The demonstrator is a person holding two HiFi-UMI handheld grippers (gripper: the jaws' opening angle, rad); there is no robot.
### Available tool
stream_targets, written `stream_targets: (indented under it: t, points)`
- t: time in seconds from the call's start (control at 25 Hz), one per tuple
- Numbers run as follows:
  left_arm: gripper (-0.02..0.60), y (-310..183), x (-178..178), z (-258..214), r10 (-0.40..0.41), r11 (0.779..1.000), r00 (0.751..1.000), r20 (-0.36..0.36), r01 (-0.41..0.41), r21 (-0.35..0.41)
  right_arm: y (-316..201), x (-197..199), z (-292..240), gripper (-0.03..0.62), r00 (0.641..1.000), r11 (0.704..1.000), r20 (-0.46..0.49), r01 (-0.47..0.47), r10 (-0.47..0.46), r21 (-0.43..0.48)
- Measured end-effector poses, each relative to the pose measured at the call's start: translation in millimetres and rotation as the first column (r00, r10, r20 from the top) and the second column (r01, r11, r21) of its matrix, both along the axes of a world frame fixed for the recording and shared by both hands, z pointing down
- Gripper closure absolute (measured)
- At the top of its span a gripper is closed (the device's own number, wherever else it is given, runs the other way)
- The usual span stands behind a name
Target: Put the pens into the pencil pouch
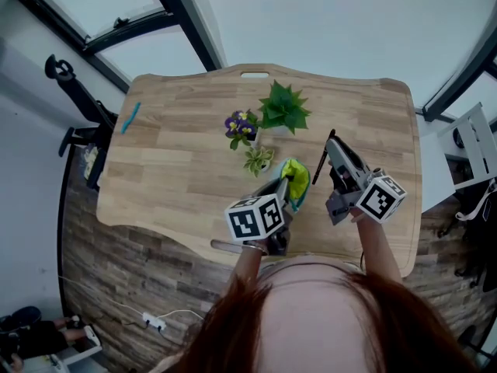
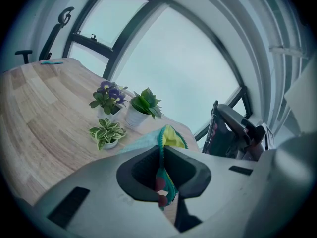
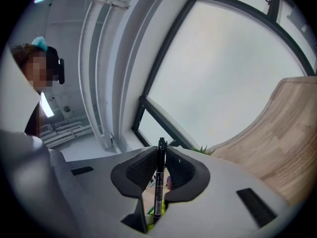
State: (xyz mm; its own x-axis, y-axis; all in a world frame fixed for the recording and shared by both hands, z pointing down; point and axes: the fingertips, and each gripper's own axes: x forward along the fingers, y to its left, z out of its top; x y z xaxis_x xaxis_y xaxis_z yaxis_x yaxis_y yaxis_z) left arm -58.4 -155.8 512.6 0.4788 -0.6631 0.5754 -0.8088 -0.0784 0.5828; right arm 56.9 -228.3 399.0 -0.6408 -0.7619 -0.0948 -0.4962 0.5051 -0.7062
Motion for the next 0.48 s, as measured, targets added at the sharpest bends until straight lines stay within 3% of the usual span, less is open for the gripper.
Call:
stream_targets:
  t: [0.48]
  points:
    - [0.558,-2,3,-3,-0.02,1.0,0.997,-0.073,0.019,-0.022,-10,-36,0,0.542,0.996,0.992,-0.07,0.061,-0.054,0.107]
